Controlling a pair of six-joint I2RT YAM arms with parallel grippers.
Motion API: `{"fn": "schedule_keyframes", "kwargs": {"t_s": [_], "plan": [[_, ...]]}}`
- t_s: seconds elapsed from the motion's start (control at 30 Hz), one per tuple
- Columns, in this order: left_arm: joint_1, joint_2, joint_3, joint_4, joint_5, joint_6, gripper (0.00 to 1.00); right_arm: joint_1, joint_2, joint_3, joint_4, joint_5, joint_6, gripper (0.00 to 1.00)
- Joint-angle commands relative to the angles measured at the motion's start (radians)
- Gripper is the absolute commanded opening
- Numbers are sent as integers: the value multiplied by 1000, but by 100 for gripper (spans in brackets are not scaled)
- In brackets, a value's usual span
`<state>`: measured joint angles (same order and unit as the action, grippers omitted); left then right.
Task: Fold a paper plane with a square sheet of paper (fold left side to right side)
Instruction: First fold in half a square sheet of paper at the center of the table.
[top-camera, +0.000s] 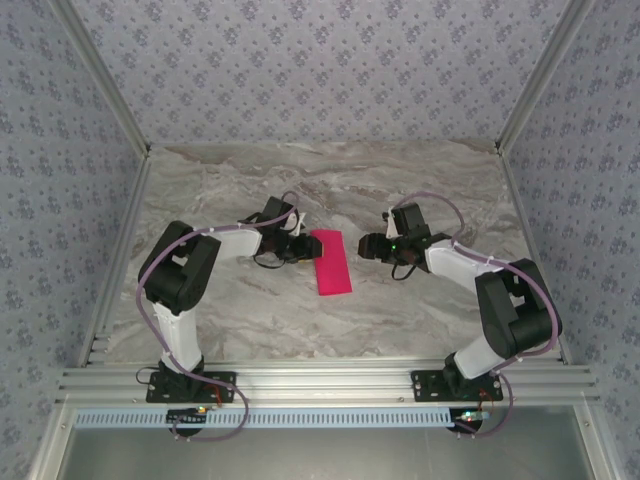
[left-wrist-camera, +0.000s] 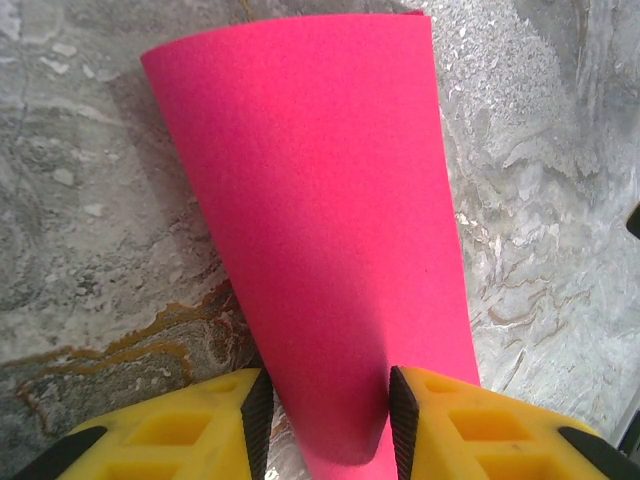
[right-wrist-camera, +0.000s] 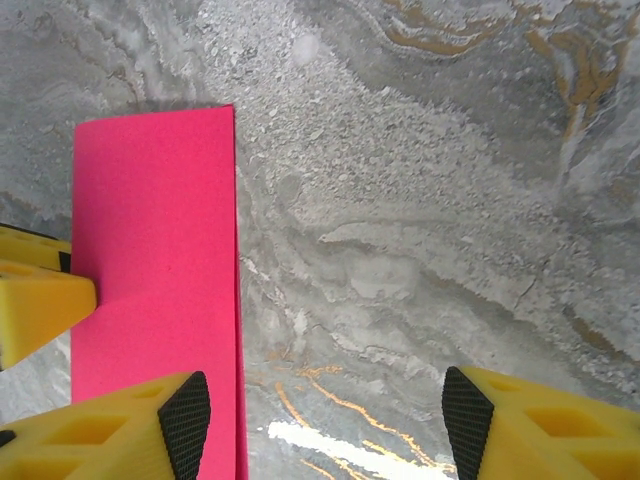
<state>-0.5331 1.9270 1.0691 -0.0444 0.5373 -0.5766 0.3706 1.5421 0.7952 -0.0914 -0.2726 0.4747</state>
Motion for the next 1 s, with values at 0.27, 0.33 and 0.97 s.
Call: {"fn": "schedule_keyframes", "kwargs": {"t_s": [0.27, 0.33, 0.97], "plan": [[-18, 66, 3, -19, -54, 20, 38, 13, 16, -5, 49, -78, 42, 67], [-18, 67, 4, -20, -55, 20, 38, 17, 31, -2, 75, -112, 58, 63], [-18, 68, -3, -23, -62, 19, 38, 140, 237, 126, 118, -199, 117, 25]]}}
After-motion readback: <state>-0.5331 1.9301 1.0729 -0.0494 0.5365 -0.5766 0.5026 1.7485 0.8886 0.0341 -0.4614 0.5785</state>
